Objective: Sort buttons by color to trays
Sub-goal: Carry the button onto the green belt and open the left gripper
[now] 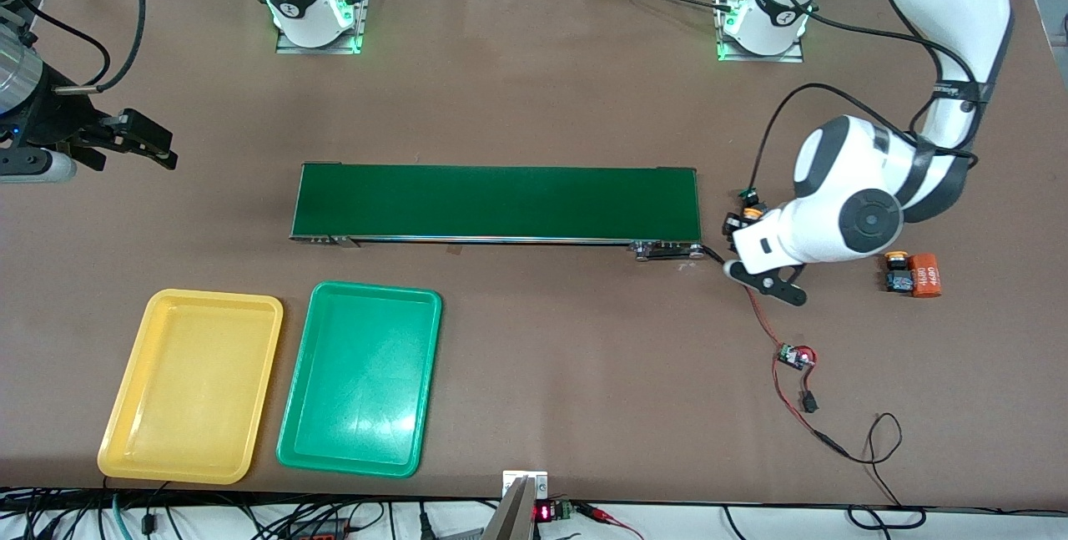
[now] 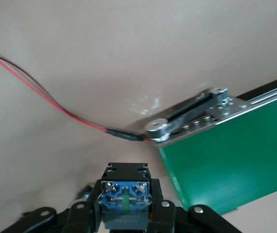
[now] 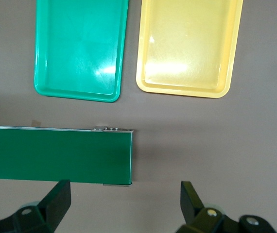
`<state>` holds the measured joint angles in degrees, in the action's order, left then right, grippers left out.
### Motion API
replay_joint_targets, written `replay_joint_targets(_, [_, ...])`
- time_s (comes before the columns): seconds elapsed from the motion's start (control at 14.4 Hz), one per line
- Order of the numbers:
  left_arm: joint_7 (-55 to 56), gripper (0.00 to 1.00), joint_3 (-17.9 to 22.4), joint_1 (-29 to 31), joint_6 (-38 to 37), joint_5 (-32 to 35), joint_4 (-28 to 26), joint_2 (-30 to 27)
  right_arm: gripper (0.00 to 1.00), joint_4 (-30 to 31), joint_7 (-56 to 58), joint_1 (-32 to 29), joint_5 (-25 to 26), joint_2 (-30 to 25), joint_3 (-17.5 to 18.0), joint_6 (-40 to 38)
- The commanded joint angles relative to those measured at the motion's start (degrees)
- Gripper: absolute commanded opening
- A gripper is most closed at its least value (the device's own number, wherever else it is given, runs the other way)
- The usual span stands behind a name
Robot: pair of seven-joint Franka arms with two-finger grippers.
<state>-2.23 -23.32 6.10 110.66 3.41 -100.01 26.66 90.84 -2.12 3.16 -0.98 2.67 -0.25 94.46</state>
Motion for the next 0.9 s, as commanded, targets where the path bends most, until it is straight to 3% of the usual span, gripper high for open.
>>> replay_joint_targets(0.0, [7.74, 0.18, -2.95, -0.73, -0.18, -0.77, -2.2, -0.29, 1.0, -0.14, -0.52, -0.26, 0.28, 0.15, 0.16, 0.55])
replay_joint_targets(0.35, [24.44, 0.18, -3.05, -8.54, 2.01, -0.68, -4.4, 0.06, 1.0, -0.14, -0.61, -0.17, 0.11, 0.15, 0.16, 0.72])
replay_joint_targets(0.69, [32.64, 0.23, -2.87, -12.25, 11.6, 0.11, -9.94, 0.59, 1.0, -0.14, -0.61, -0.17, 0.02, 0.41, 0.16, 1.43])
replay_joint_targets(0.76, [32.73, 0.4, -2.87, -12.25, 11.6, 0.11, -9.77, 0.68, 1.0, -0.14, -0.61, -0.17, 0.11, 0.41, 0.16, 1.43])
replay_joint_targets(0.83, [32.73, 0.69, -2.78, -11.9, 11.51, 0.11, -9.68, 0.59, 1.0, -0.14, -0.61, -0.17, 0.02, 0.41, 0.16, 1.43])
